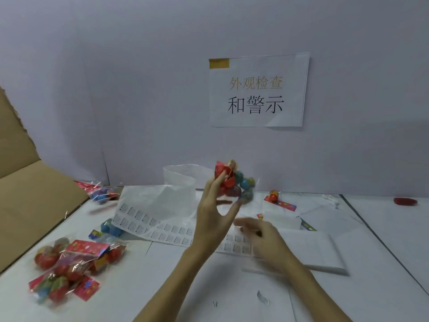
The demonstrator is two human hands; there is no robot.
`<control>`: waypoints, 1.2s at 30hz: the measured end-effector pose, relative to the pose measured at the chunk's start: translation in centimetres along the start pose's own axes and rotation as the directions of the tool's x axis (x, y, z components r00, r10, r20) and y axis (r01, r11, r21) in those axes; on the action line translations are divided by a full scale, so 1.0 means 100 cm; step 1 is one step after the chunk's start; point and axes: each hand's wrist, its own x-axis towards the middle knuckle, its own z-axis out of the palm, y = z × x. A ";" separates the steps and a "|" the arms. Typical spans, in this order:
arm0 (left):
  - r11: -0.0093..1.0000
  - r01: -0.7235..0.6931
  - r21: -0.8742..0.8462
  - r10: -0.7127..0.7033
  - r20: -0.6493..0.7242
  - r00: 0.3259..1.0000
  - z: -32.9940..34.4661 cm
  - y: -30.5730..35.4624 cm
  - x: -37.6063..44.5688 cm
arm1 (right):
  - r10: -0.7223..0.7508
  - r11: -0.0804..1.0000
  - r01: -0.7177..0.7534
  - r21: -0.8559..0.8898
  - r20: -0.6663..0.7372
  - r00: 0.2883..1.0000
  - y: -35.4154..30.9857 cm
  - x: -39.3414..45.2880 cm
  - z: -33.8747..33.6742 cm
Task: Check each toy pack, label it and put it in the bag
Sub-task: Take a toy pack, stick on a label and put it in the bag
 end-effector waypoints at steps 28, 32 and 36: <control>0.889 0.413 0.198 -0.391 -0.141 0.910 -0.028 -0.046 -0.020 | 0.179 0.819 0.005 0.574 -0.264 0.948 -0.008 0.001 -0.014; 0.896 0.399 0.195 -0.401 -0.034 0.916 -0.019 -0.040 -0.022 | 0.136 0.836 0.010 0.549 -0.223 0.965 -0.007 0.000 -0.013; 0.805 0.564 -0.182 -0.558 0.088 0.825 -0.015 -0.025 -0.018 | 0.057 0.866 0.031 0.500 -0.160 0.985 -0.009 -0.001 -0.011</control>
